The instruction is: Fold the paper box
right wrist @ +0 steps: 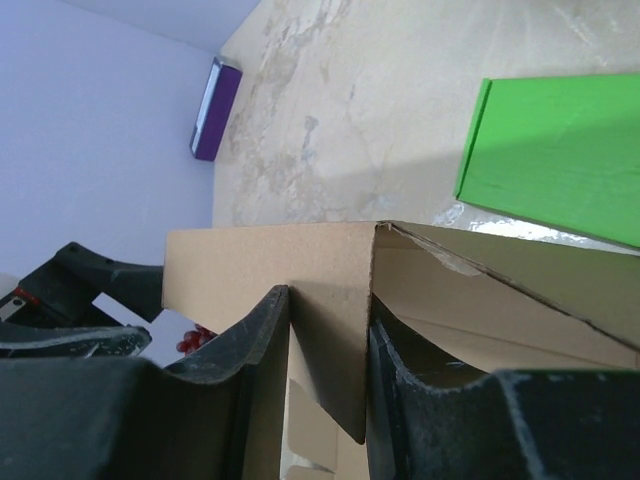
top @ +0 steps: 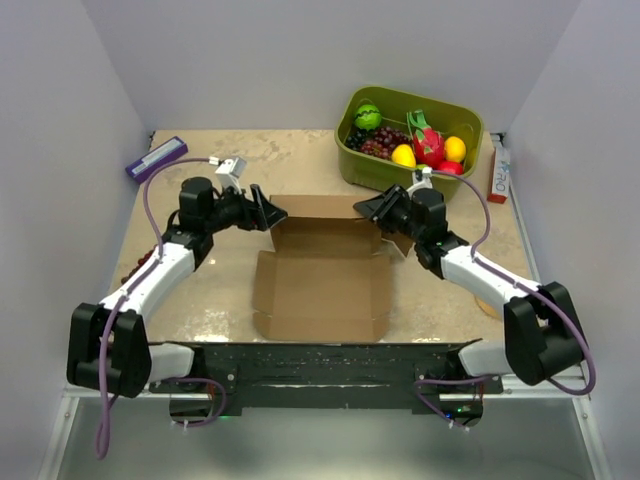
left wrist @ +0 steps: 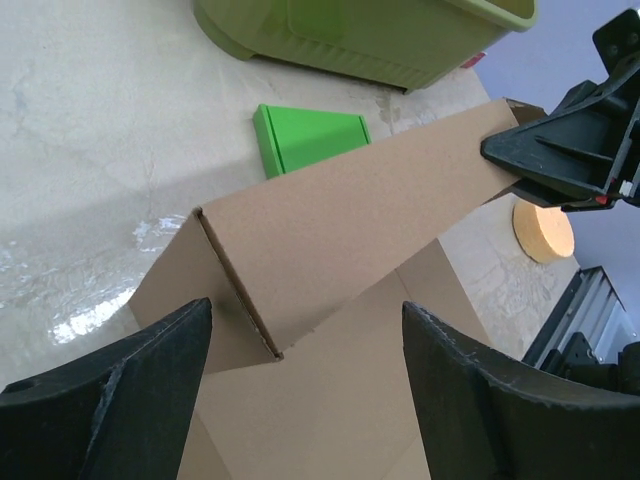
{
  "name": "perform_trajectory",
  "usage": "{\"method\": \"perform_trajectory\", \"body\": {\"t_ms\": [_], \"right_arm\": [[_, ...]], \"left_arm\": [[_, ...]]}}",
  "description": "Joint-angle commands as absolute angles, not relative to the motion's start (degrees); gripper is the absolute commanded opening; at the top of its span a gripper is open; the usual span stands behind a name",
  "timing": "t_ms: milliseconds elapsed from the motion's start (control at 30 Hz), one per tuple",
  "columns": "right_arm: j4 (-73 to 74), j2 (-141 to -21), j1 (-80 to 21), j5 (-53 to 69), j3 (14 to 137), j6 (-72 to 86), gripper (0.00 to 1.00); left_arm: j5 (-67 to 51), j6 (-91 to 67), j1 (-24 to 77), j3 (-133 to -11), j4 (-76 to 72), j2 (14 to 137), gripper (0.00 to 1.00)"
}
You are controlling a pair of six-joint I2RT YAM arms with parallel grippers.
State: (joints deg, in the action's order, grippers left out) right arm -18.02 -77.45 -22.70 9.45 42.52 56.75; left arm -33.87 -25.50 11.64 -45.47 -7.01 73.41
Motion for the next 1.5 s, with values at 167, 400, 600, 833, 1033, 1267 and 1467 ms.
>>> {"method": "perform_trajectory", "body": {"t_ms": [167,400,600,833,1033,1267,1467], "right_arm": [[-16.35,-80.24,-22.68,12.48,45.26,50.98,0.31],[-10.39,-76.91,-22.68,11.26,47.81,45.71,0.81],[-7.3,-70.06,-22.68,8.53,42.65,42.54,0.89],[-4.06,-59.69,-24.51,4.32,34.37,38.07,0.81],[2.02,-59.4,-27.85,-6.15,35.5,35.42,0.71],[-1.74,-67.92,-32.25,-16.08,38.49,35.24,0.67],[-5.89,-73.47,-32.78,-22.32,39.64,37.0,0.62]], "left_arm": [[-32.17,-27.86,8.97,-49.48,-9.58,77.07,0.82],[-32.17,-28.39,8.79,-50.53,-12.31,80.59,0.7],[-32.25,-28.13,8.09,-50.71,-13.36,82.79,0.58],[-33.04,-28.12,6.86,-50.1,-14.15,83.05,0.57],[-34.54,-29.18,6.94,-49.66,-15.12,83.85,0.56],[-34.54,-28.74,6.94,-49.48,-14.77,83.58,0.56],[-34.89,-28.74,6.94,-49.39,-15.03,83.58,0.54]]}}
